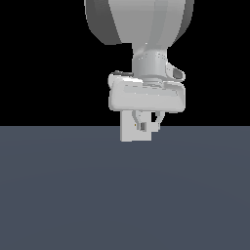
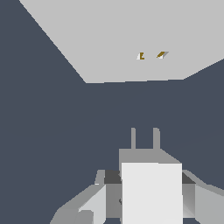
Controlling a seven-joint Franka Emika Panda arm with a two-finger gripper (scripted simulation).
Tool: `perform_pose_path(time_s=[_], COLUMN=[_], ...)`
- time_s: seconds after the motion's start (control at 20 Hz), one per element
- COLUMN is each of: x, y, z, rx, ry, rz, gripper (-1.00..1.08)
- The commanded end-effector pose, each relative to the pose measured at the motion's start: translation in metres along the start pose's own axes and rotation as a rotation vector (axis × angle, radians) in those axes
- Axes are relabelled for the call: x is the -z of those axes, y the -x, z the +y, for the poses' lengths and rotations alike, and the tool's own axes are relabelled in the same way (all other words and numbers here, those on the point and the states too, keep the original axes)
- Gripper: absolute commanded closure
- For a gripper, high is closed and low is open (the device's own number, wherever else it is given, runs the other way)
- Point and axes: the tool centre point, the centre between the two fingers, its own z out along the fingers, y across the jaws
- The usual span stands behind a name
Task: Plug the charger into the wall socket.
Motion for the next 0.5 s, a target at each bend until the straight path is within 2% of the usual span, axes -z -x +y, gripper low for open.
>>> perform_pose_path(time_s=[0.0,0.45], x=[0.0020,0.0036], y=[-0.0048,-0.0091], z=[0.0036,0.0066], rx=[0.023,0.041], ry=[-0.001,-0.001], rz=[0.000,0.000], gripper=[1.08,1.08])
